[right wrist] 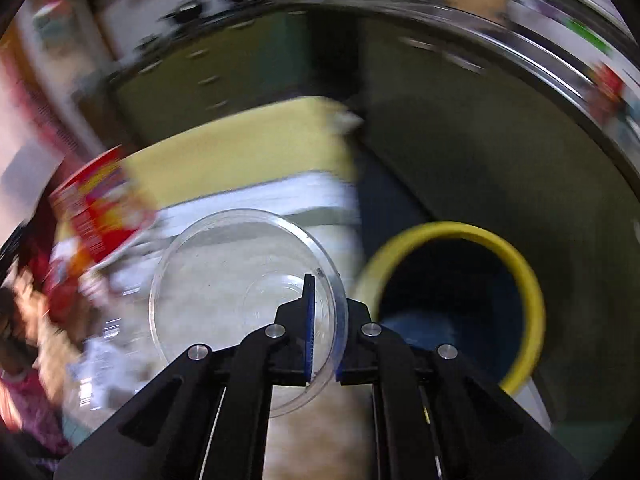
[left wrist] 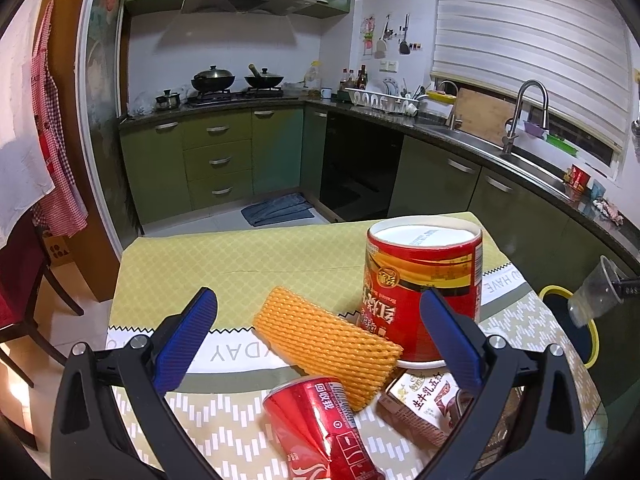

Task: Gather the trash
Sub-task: 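Carry the cup into the yellow bin and open the right gripper while the left gripper grasps the red can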

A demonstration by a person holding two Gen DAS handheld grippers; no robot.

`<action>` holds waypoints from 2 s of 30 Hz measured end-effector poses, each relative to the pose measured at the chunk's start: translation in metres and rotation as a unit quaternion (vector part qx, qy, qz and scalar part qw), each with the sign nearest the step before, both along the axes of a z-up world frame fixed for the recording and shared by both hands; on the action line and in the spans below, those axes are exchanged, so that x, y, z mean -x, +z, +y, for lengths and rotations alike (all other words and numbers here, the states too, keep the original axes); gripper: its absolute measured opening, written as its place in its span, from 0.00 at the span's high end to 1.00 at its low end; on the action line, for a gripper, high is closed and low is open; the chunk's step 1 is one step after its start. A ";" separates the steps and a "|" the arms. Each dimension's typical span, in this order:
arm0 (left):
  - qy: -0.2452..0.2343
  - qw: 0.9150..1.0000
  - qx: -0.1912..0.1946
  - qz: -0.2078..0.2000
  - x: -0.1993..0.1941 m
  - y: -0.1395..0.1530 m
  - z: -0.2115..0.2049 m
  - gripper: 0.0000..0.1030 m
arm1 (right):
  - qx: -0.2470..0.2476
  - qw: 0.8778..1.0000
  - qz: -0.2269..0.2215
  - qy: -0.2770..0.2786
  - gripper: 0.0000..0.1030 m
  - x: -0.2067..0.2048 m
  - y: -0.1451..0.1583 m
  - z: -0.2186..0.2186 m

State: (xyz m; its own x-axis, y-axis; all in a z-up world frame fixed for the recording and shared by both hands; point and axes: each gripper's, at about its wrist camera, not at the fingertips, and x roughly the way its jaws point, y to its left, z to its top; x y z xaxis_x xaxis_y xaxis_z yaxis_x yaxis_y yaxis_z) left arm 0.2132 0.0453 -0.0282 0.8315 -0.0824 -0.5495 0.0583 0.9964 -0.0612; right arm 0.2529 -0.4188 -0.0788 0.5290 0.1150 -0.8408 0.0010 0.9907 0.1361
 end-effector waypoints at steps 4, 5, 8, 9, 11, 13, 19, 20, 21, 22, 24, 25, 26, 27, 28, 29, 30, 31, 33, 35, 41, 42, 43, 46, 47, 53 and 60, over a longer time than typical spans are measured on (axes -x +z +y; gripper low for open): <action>-0.005 1.000 -0.003 -0.001 0.001 0.000 -0.005 0.06 | 0.014 0.995 0.046 -0.093 0.92 -0.015 -0.045 -0.065; -0.005 1.000 -0.004 -0.001 0.001 0.000 -0.005 0.06 | 0.013 0.993 0.057 -0.104 0.92 -0.019 -0.055 -0.073; -0.007 1.000 -0.005 0.002 -0.001 -0.001 -0.006 0.06 | 0.016 0.986 0.093 -0.136 0.92 -0.033 -0.093 -0.099; -0.007 1.000 -0.005 0.003 -0.001 -0.002 -0.006 0.06 | 0.015 0.984 0.104 -0.142 0.92 -0.037 -0.104 -0.104; -0.008 1.000 -0.006 0.005 -0.001 -0.003 -0.007 0.06 | 0.015 0.981 0.119 -0.153 0.91 -0.047 -0.121 -0.110; -0.009 1.000 -0.008 0.007 -0.002 -0.004 -0.008 0.06 | 0.014 0.978 0.134 -0.161 0.90 -0.057 -0.136 -0.116; -0.016 1.000 -0.012 0.014 -0.003 -0.008 -0.014 0.06 | 0.022 0.977 0.134 -0.163 0.75 -0.063 -0.145 -0.122; -0.017 1.000 -0.012 0.014 -0.003 -0.009 -0.015 0.06 | 0.021 0.978 0.131 -0.161 0.75 -0.063 -0.142 -0.120; -0.018 1.000 -0.013 0.015 -0.003 -0.009 -0.016 0.06 | 0.022 0.979 0.127 -0.159 0.74 -0.063 -0.139 -0.117; -0.019 1.000 -0.014 0.015 -0.002 -0.009 -0.018 0.06 | 0.023 0.980 0.122 -0.156 0.74 -0.061 -0.135 -0.114; -0.020 1.000 -0.016 0.015 -0.002 -0.009 -0.020 0.06 | 0.024 0.982 0.112 -0.149 0.72 -0.049 -0.126 -0.112; -0.018 1.000 -0.017 0.016 -0.001 -0.008 -0.021 0.06 | 0.021 0.984 0.105 -0.145 0.70 -0.046 -0.122 -0.108; -0.018 0.999 -0.019 0.018 0.000 -0.007 -0.022 0.06 | 0.019 0.985 0.099 -0.142 0.70 -0.038 -0.119 -0.106; -0.017 0.999 -0.021 0.021 0.001 -0.006 -0.023 0.06 | 0.018 0.986 0.094 -0.139 0.69 -0.034 -0.116 -0.102; -0.014 0.999 -0.025 0.025 0.004 -0.004 -0.023 0.06 | 0.017 0.987 0.088 -0.136 0.69 -0.029 -0.112 -0.099; -0.011 0.999 -0.027 0.027 0.008 -0.003 -0.024 0.06 | 0.015 0.988 0.082 -0.132 0.69 -0.022 -0.108 -0.096; -0.008 0.999 -0.029 0.030 0.011 -0.001 -0.024 0.06 | 0.014 0.988 0.078 -0.130 0.69 -0.011 -0.102 -0.095; -0.004 0.999 -0.032 0.035 0.016 0.000 -0.023 0.06 | 0.009 0.989 0.073 -0.127 0.68 -0.005 -0.099 -0.094; 0.006 0.998 -0.038 0.047 0.022 0.000 -0.020 0.06 | 0.004 0.990 0.068 -0.125 0.68 -0.001 -0.098 -0.093; 0.019 0.997 -0.037 0.066 0.028 0.000 -0.014 0.06 | 0.001 0.991 0.063 -0.121 0.68 0.006 -0.097 -0.091; 0.055 0.989 -0.033 0.135 0.026 -0.016 -0.001 0.06 | -0.012 0.993 0.054 -0.106 0.68 0.025 -0.092 -0.084; 0.055 0.987 -0.033 0.147 0.024 -0.019 -0.001 0.06 | -0.014 0.993 0.053 -0.103 0.68 0.025 -0.093 -0.086; 0.053 0.985 -0.033 0.162 0.021 -0.025 -0.001 0.06 | -0.015 0.993 0.052 -0.101 0.68 0.026 -0.093 -0.085; 0.053 0.979 -0.045 0.194 0.013 -0.039 -0.006 0.06 | -0.019 0.994 0.051 -0.096 0.68 0.031 -0.092 -0.082; 0.054 0.976 -0.049 0.204 0.010 -0.044 -0.008 0.06 | -0.022 0.994 0.051 -0.094 0.68 0.034 -0.091 -0.081; 0.061 0.967 -0.062 0.240 -0.005 -0.066 -0.013 0.06 | -0.028 0.995 0.054 -0.083 0.68 0.034 -0.097 -0.076; 0.068 0.952 -0.076 0.289 -0.023 -0.092 -0.007 0.23 | -0.030 0.995 0.054 -0.079 0.66 0.034 -0.101 -0.076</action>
